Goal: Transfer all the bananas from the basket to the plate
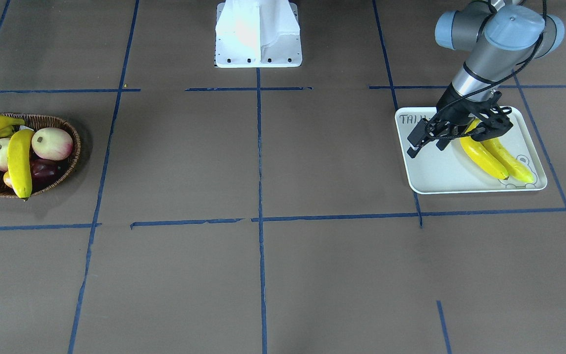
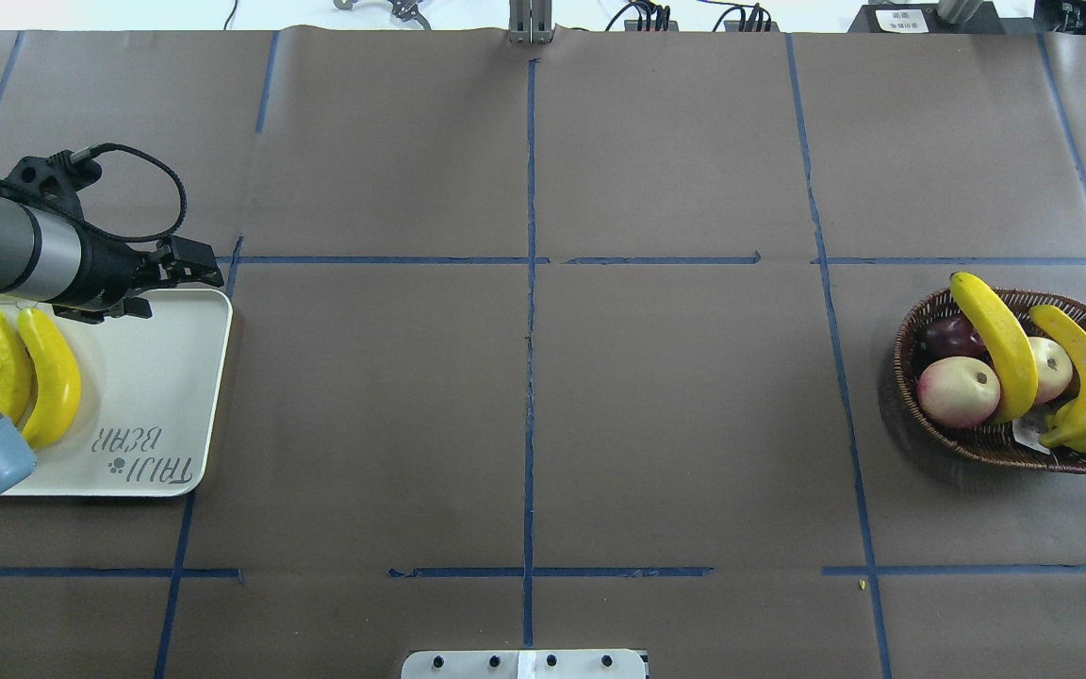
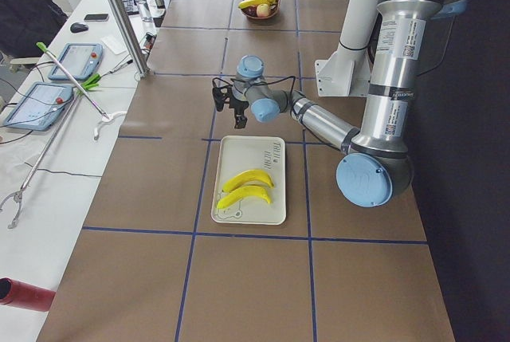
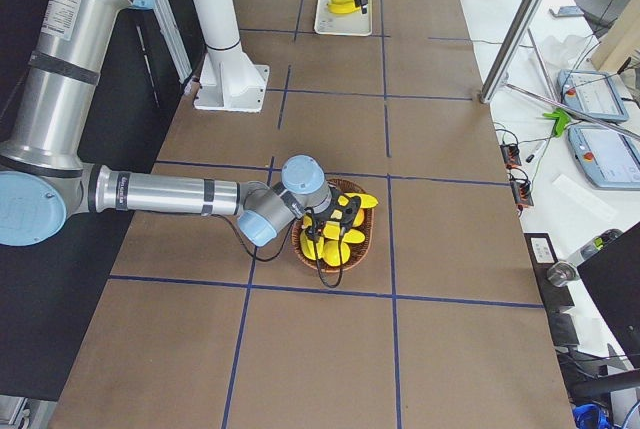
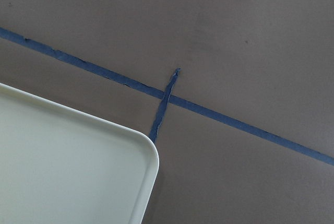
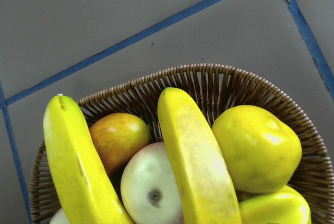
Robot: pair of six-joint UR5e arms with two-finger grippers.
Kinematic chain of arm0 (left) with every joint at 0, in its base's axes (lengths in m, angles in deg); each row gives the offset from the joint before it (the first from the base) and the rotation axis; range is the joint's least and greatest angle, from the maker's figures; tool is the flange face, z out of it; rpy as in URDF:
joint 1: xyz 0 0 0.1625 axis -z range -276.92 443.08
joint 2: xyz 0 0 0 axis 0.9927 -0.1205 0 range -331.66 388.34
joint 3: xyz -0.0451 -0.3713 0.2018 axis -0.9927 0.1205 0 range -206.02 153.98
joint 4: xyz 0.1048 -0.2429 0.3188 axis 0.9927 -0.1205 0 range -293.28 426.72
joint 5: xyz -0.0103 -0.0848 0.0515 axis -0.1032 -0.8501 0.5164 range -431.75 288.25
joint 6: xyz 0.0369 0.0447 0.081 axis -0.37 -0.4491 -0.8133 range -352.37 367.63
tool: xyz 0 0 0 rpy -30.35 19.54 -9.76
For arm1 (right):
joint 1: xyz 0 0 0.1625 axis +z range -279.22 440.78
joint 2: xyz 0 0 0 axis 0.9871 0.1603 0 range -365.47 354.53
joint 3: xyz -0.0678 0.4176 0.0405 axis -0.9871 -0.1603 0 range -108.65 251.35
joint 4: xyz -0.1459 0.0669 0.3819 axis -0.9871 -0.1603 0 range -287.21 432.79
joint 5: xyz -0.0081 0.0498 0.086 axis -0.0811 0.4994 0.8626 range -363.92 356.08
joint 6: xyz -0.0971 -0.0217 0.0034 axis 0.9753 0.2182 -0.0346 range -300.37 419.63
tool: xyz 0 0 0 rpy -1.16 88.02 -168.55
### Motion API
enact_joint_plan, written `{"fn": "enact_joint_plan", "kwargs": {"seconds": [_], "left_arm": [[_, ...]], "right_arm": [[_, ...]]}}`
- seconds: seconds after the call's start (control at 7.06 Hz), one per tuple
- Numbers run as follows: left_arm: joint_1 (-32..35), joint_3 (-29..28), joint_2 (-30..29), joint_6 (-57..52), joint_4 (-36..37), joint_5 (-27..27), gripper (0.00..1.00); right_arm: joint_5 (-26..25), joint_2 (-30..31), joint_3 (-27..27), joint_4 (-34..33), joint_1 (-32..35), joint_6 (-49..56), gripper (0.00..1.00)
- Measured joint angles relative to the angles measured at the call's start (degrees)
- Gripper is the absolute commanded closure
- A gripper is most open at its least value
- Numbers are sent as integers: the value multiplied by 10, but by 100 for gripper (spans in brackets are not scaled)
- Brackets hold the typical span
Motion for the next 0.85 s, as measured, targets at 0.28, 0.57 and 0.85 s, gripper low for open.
{"fn": "enact_joint_plan", "kwargs": {"seconds": [0.28, 0.57, 0.85], "left_arm": [[0, 0, 0, 0, 0, 0, 0], [0, -1, 0, 0, 0, 0, 0], [0, -1, 1, 0, 0, 0, 0]], "right_arm": [[-4, -1, -13, 23, -24, -21, 0], [-11, -1, -16, 25, -49, -23, 7], [-13, -1, -21, 25, -56, -23, 71]]}}
